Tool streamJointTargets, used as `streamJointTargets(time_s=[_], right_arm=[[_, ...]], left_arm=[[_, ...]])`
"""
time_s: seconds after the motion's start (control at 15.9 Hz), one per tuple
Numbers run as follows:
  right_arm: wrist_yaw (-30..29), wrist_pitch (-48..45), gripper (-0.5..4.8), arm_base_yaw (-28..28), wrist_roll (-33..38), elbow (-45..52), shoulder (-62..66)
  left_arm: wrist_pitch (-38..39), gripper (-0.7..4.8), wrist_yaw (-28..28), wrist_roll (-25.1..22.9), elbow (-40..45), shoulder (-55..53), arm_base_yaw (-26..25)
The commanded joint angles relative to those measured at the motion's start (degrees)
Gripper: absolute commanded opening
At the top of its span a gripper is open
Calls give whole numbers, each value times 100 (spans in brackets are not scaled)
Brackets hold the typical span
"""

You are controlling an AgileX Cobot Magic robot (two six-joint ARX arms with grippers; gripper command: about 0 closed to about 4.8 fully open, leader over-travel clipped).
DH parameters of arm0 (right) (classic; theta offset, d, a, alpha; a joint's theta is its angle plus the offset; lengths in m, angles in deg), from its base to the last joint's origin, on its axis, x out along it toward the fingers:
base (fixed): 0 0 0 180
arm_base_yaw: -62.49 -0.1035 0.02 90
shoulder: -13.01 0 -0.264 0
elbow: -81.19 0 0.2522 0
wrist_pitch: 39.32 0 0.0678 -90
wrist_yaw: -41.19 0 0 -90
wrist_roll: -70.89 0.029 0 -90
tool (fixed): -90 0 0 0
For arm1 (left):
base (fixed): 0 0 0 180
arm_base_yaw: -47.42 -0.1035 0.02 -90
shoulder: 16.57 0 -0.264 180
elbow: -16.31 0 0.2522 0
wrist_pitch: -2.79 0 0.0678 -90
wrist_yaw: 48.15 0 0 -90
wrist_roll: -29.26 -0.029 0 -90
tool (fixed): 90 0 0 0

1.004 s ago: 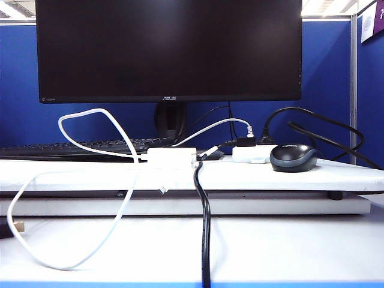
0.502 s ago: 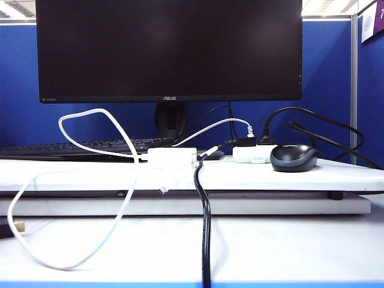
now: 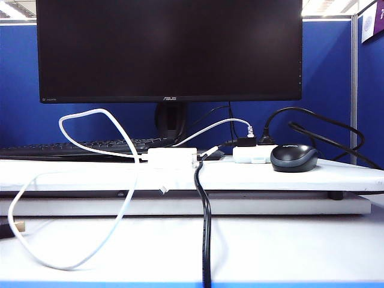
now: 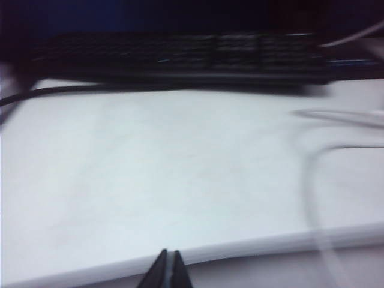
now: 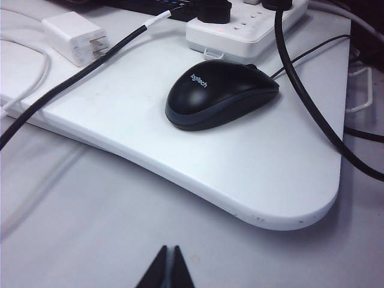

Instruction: Pick up the Type-C charging cable and the charging base, insert one end of the Type-C charger into the corresponding slot on the base, and finally place the plugged-in charger back on the table.

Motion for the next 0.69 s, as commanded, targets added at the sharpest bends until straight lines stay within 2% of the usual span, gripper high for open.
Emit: streamJointTargets(time_s=[0.06,0.13,0.25,0.31,0.56,0.63,0.69], right_arm=[[-2,-79,-1,-7,17,-17,-4],[-2,-79,-1,-7,17,-17,-4],[-2,-79,-1,-7,17,-17,-4],[-2,-79,-1,-4,17,-17,-4],[-2,-79,-1,-4,17,-17,-4],[437,-87,-1,254,-50,-17,-7],[638,-76,-1,935,-48,-15,-9]], left_arm=[[153,-6,-614,-26,7,9,-254],[153,-5,-774,0,9,9,-256],[149,-5,-745,22,9,7,-245],[140,0,-761,129,9,9,-46],[129,-1,-619,219,7,7,-42],[127,-1,-616,216,7,7,-42],[127,-1,-616,216,7,7,-42]])
